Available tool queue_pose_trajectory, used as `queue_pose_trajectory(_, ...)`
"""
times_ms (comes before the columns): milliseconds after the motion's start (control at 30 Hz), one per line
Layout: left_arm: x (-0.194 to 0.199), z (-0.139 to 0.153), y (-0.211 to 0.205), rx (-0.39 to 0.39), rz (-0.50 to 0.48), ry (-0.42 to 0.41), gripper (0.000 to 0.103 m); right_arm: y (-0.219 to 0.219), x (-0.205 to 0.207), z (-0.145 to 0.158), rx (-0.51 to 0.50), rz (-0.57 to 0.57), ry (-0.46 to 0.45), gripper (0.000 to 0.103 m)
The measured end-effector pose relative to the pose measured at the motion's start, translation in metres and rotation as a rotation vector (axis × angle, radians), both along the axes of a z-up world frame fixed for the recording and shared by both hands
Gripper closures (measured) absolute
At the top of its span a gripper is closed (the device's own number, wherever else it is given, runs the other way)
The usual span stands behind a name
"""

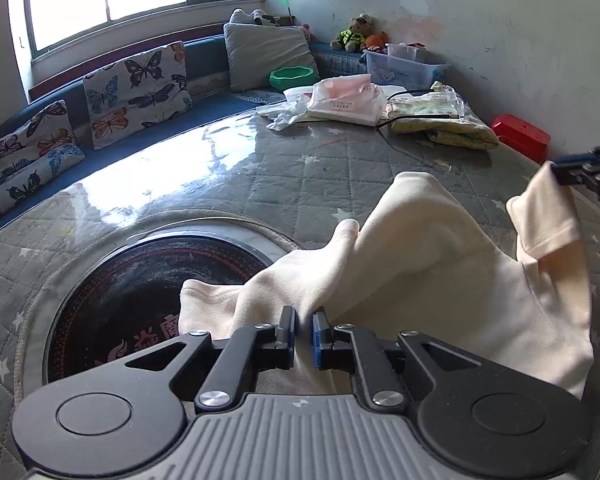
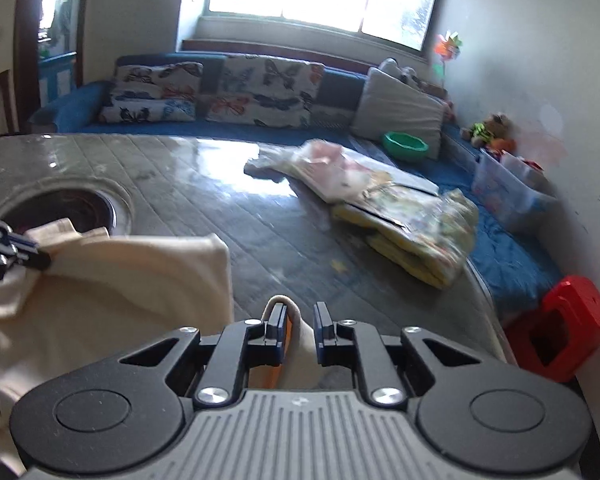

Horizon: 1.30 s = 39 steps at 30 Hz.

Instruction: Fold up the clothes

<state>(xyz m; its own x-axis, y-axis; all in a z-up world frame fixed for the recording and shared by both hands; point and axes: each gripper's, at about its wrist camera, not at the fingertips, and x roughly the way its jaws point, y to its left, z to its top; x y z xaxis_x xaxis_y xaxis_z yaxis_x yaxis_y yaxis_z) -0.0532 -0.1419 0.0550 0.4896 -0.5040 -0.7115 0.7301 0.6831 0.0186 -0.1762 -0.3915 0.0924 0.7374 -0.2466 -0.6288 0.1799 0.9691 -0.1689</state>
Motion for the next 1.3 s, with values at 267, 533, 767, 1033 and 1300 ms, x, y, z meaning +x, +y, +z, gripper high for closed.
queue_pose_trajectory(267,-0.001,0.009,-0.001,-0.033,-0.043,0.006,0.086,0.014,0.027,0.016,-0.057,0.006,-0.04,0.083)
queue_pose_trajectory(533,0.014,0.001,-0.018,-0.055,-0.035,0.041,0.096,0.01,0.06,0.002,0.119,0.091,-0.004,0.083)
queue_pose_trajectory(767,0.023,0.008,0.004,-0.109,0.055,0.035,0.101,-0.01,0.101,-0.03,0.31,0.055,0.043,0.078)
queue_pose_trajectory(1033,0.031,0.023,0.072,-0.132,0.315,-0.011,0.101,-0.017,0.13,-0.052,0.37,0.045,0.086,0.071)
queue_pose_trajectory(1300,0.026,0.017,0.14,-0.055,0.586,0.006,0.098,-0.012,0.14,-0.065,0.377,0.088,0.172,0.084)
